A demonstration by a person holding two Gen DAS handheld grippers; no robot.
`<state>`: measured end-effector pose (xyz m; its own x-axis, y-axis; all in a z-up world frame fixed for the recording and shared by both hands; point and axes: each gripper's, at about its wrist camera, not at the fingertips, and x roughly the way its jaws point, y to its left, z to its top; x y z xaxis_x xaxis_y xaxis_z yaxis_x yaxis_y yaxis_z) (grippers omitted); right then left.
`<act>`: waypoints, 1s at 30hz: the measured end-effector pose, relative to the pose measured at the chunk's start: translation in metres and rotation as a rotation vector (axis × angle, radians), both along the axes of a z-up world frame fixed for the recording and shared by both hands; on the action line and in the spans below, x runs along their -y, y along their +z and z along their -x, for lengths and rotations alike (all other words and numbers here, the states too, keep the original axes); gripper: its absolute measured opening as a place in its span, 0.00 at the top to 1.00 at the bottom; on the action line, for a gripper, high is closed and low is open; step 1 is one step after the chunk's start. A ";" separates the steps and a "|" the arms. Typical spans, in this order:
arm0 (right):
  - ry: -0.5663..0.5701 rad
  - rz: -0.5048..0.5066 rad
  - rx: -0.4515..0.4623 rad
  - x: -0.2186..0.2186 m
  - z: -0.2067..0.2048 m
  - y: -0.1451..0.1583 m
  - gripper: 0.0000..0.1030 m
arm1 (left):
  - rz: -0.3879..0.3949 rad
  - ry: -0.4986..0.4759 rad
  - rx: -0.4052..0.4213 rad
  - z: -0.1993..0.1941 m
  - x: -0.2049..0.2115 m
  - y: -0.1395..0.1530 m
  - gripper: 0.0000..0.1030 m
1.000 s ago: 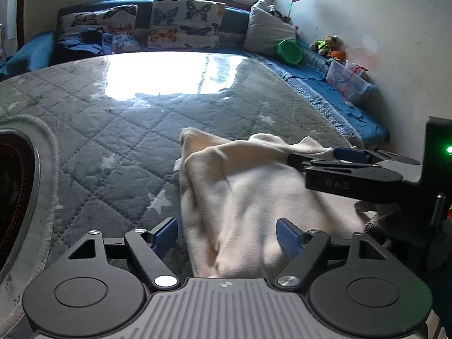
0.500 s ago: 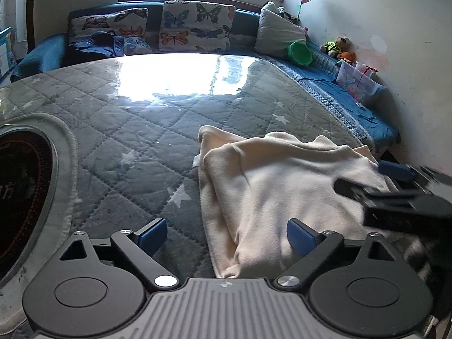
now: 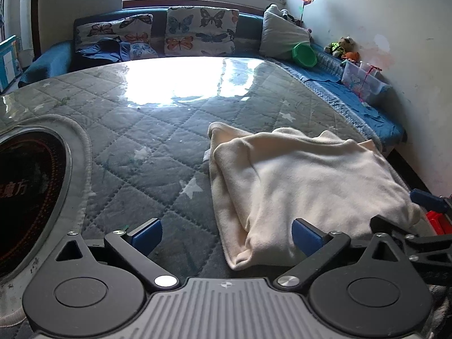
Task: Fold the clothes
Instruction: 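Smooth the folded sweatshirt flat with both open grippers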
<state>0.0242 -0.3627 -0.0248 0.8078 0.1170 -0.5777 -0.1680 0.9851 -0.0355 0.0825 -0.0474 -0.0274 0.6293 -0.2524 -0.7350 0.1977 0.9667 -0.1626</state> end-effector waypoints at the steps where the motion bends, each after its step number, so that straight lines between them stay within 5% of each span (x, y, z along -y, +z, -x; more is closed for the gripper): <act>1: -0.003 -0.009 -0.004 0.001 -0.001 -0.001 0.00 | -0.002 0.004 -0.002 0.000 0.000 -0.001 0.02; 30: -0.005 -0.035 -0.038 -0.014 0.020 -0.007 0.00 | -0.103 -0.011 -0.021 0.037 -0.009 -0.008 0.00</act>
